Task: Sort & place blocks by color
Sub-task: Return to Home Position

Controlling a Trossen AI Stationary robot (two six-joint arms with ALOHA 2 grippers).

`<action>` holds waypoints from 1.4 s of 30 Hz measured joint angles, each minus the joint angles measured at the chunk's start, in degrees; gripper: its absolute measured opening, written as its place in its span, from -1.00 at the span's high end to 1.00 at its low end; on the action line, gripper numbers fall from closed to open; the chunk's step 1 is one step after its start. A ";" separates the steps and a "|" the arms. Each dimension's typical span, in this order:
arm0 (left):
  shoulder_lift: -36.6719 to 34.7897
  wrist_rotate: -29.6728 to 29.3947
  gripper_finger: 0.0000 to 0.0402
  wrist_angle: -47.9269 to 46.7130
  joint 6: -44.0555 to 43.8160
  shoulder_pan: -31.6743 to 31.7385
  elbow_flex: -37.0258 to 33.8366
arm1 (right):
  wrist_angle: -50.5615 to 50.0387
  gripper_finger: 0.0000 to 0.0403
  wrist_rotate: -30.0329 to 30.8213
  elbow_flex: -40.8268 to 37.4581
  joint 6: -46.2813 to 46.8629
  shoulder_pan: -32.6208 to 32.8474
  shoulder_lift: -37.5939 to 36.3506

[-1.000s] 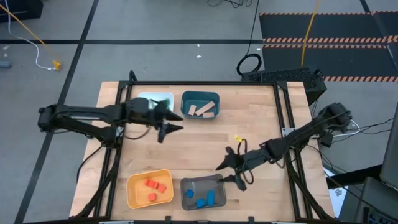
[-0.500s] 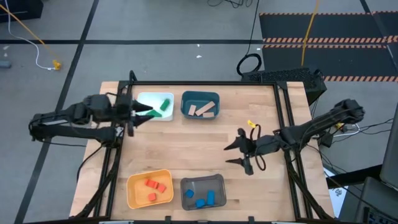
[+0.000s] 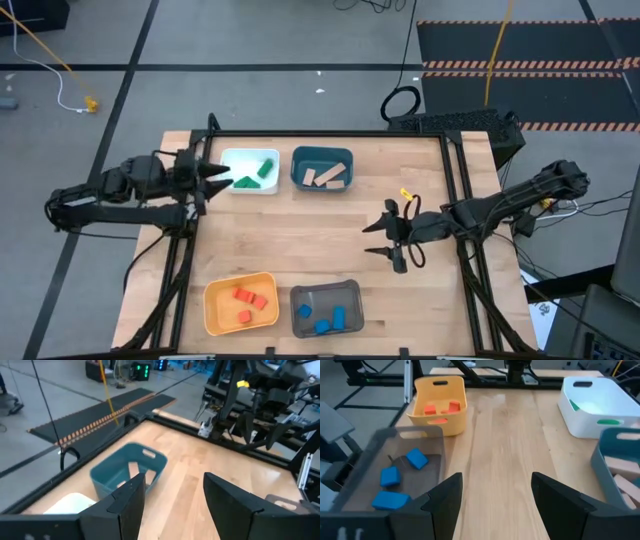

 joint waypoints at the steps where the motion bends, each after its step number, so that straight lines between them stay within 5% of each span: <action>1: -0.16 -0.04 0.00 0.12 -0.38 0.00 -0.90 | 0.36 -0.13 0.02 -0.71 0.15 -0.20 0.00; 22: -0.52 0.11 0.00 44.82 -6.71 0.00 -33.45 | 20.99 -0.13 0.02 -20.48 3.65 -1.50 -4.31; 32: -0.52 1.04 0.00 48.45 -8.37 0.00 -36.89 | 36.44 -0.13 0.10 -32.23 3.50 -1.50 -14.70; 42: -0.52 2.08 0.00 48.04 -7.26 -0.33 -36.89 | 41.05 -0.12 1.48 -38.38 3.16 -1.50 -20.53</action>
